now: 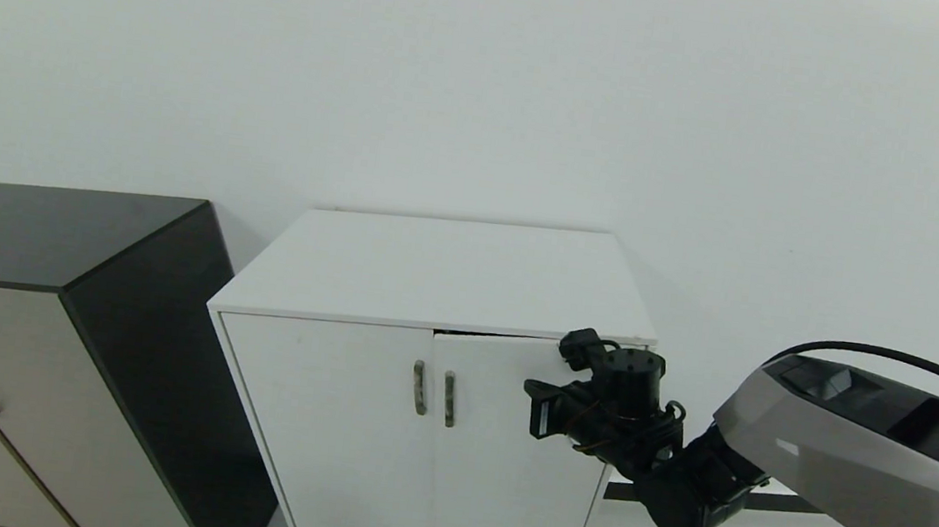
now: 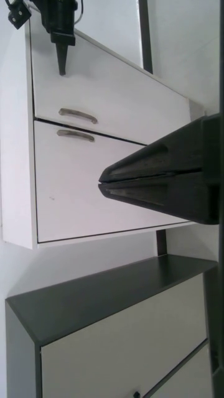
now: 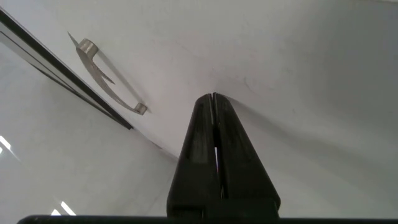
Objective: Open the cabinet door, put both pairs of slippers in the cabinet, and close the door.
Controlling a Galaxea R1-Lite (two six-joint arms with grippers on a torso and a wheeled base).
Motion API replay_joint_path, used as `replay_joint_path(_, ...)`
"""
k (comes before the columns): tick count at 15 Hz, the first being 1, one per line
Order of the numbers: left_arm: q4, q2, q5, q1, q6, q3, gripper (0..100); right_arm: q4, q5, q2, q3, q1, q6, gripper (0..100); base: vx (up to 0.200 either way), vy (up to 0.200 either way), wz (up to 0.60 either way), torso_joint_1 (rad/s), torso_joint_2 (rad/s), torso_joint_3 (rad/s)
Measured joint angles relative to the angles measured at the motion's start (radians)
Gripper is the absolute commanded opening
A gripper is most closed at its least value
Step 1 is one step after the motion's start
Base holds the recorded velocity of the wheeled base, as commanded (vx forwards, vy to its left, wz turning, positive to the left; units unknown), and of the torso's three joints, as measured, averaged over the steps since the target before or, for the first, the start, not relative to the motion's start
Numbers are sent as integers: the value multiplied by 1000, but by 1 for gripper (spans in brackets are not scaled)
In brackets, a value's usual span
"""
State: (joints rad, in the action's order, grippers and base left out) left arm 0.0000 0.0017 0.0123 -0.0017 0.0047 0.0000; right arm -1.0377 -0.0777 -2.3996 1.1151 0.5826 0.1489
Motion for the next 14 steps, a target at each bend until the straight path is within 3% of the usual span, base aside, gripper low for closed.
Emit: replay_joint_path(14,0,0,0,0,0,0,0,-2,1,-22,21,-11,0,0,0,0,0,0,0,0)
